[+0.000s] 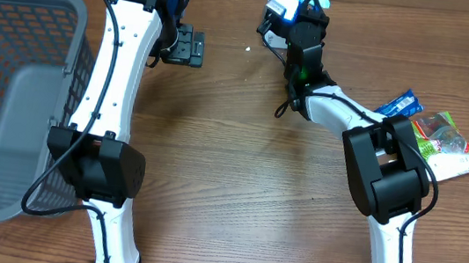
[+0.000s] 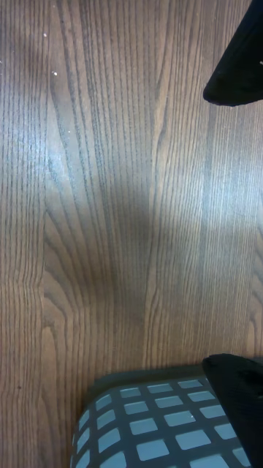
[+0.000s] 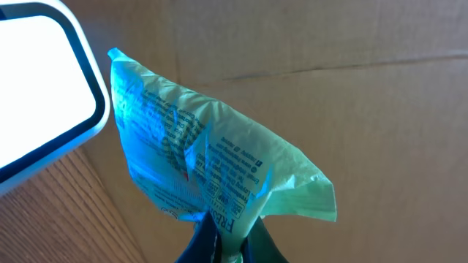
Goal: Scan the item barcode
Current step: 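Hold the mint wipes pack's barcode against the scanner face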
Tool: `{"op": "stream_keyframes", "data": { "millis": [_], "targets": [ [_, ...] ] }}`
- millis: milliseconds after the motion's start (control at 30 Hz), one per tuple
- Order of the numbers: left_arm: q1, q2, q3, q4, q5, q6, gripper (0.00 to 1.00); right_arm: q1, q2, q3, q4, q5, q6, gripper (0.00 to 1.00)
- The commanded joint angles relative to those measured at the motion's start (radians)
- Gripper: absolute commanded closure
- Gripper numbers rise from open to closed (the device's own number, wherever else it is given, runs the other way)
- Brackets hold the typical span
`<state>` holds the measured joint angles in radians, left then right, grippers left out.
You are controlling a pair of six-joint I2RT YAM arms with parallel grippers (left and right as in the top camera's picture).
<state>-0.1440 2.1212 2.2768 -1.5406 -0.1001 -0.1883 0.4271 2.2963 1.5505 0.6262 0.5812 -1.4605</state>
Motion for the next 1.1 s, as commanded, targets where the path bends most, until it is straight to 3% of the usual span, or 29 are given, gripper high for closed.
{"op": "stream_keyframes", "data": {
  "millis": [0, 767, 1067],
  "targets": [
    [-0.006, 0.005, -0.003, 0.002, 0.008, -0.018, 0.00, 0.008, -0.008, 0.022, 0.024, 0.001, -0.040, 0.96],
    [-0.006, 0.005, -0.003, 0.002, 0.008, -0.018, 0.00, 0.030, 0.006, 0.022, -0.055, -0.065, 0.026, 0.96],
    [-0.006, 0.005, -0.003, 0.002, 0.008, -0.018, 0.00, 0.031, 0.006, 0.022, 0.045, -0.010, 0.018, 0.96]
  ]
}}
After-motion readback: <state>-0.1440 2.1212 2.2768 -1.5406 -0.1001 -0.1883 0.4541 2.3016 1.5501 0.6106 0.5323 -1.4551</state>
